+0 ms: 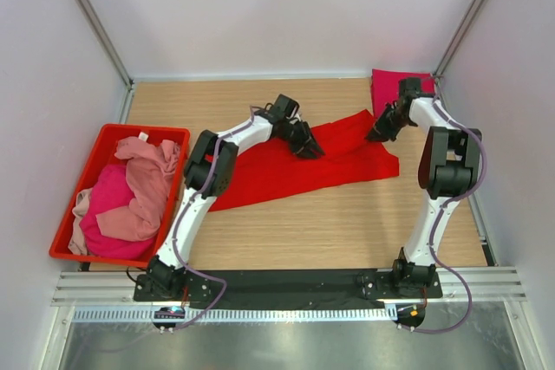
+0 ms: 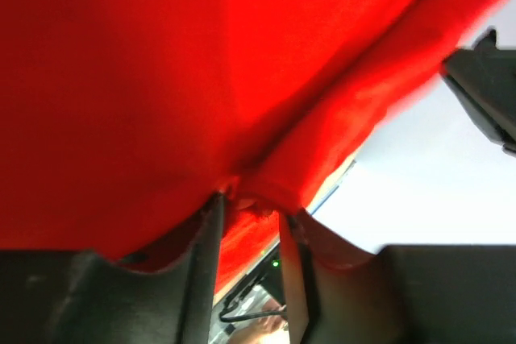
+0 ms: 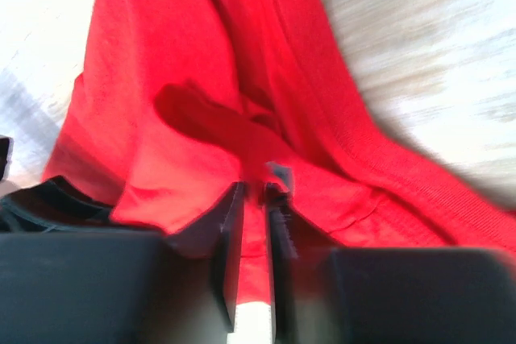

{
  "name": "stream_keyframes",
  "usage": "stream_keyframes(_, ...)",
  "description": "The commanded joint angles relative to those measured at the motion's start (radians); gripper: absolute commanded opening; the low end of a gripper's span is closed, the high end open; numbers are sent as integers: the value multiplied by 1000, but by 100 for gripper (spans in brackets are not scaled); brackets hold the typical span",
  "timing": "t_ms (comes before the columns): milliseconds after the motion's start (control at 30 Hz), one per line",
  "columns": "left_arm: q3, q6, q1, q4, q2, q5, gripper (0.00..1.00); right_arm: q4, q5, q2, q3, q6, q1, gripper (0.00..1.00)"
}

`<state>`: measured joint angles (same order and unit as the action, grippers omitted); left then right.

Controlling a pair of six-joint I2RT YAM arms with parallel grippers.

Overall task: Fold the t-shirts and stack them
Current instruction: Fold the tshirt

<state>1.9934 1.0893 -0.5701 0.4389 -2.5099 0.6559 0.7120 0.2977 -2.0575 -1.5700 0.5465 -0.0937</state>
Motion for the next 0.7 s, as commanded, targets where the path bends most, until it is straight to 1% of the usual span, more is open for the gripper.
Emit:
stream_keyframes(0,56,-80,-2,92,39,8,38,-57,-17,13,-21,-45,-8,26)
stream_keyframes(67,67,-129,-2,152,68,-16,41,-46,-22,14,-35,-65,-8,37)
stream_keyframes(100,61,-175,-2,162,83,-47,42,-43,-29,28,-45,-72,-8,38)
stream_keyframes(167,48,-218,-1,198,135,-73,43,-31,-49,49,-53,-94,-6,39)
stream_keyframes(267,28,-261,1,210,181,-91,40,-69,-19,100,-39,-82,5,39)
stream_keyframes(333,30,-266,-1,199,189,-84,36,-115,18,115,-15,-66,35,38)
stream_keyframes(400,45,-253,-1,178,181,-62,31,-180,73,100,-13,-22,63,33)
stream_keyframes(500,54,-195,-1,94,151,-4,24,-268,165,40,-7,70,74,20)
stream_keyframes(533,62,-177,-1,46,134,28,23,-326,179,30,-2,91,80,11)
stream_keyframes(600,90,-135,-1,11,85,60,18,-393,230,-4,13,139,81,3)
stream_keyframes(667,96,-115,-1,-29,57,86,17,-490,256,-26,42,200,83,1)
